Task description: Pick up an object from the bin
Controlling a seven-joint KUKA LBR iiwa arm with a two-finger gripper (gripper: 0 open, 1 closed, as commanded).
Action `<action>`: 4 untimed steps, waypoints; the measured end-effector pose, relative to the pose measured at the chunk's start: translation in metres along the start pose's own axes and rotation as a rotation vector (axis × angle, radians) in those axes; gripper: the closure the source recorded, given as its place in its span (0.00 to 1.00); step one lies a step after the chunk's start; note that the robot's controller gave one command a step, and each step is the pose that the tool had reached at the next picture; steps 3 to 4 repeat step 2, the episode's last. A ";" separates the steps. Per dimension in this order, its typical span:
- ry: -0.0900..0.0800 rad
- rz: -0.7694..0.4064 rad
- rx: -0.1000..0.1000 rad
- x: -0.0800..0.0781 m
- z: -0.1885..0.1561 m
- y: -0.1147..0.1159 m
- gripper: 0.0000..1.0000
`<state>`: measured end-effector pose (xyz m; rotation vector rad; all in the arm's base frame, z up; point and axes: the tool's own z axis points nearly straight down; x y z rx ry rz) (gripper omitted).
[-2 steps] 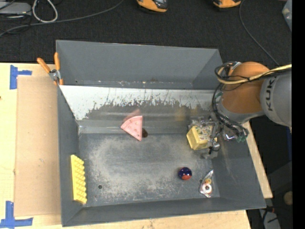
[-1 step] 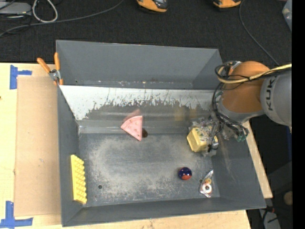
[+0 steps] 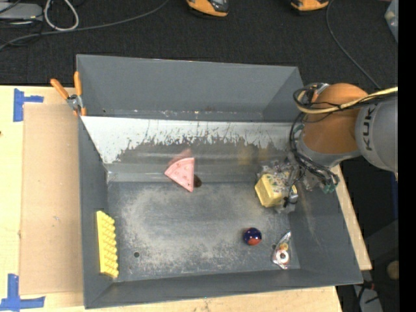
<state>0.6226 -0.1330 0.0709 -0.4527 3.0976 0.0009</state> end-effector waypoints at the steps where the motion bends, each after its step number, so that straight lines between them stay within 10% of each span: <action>1: 0.009 -0.002 -0.006 0.002 -0.042 0.003 1.00; 4: 0.011 -0.003 -0.007 0.002 -0.078 0.003 1.00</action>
Offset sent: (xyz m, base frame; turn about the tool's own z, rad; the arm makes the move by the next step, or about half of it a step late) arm -0.0041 0.0013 0.1050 -0.0016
